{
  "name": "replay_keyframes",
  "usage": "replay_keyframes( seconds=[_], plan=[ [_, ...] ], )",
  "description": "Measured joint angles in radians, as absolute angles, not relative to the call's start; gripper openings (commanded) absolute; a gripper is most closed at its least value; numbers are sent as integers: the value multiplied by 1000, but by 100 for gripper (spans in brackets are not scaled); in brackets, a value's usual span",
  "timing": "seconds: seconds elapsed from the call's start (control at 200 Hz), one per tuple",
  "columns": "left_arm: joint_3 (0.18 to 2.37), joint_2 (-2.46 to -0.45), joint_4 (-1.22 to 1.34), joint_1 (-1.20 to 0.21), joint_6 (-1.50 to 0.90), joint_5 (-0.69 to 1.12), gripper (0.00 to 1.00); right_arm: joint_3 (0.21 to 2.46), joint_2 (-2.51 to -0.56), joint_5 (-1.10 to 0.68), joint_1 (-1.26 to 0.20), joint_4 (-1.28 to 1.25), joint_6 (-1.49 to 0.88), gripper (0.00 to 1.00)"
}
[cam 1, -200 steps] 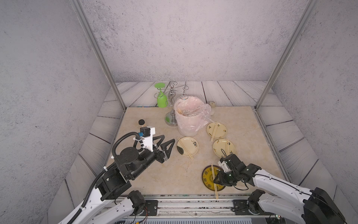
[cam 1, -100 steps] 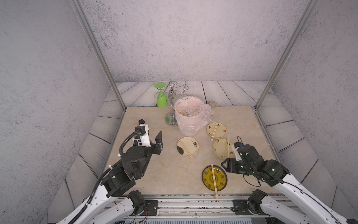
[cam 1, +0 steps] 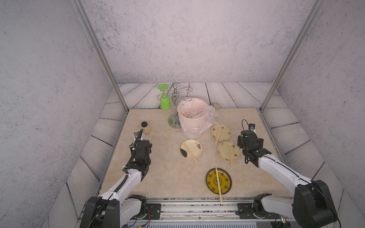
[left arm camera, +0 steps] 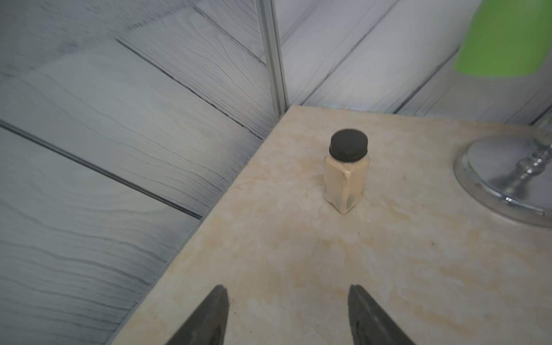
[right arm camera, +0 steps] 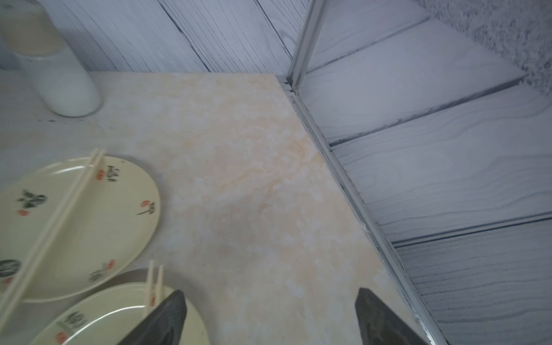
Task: Remove the packaging of disposable chopsticks
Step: Reset both arms
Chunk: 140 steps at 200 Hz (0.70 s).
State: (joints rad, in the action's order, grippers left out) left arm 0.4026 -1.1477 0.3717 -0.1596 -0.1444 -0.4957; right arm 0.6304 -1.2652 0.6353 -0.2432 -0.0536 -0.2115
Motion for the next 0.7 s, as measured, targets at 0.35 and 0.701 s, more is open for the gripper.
replay_keyframes(
  seconds=[0.35,0.701],
  plan=[
    [342,-1441,807,-25,-10,-88,70,462,-1447,287,-134,-570,-2,91],
    [418,-1546,844,-6,-61,-144,99,412,-1524,192,-14,-757,-72,99]
  ],
)
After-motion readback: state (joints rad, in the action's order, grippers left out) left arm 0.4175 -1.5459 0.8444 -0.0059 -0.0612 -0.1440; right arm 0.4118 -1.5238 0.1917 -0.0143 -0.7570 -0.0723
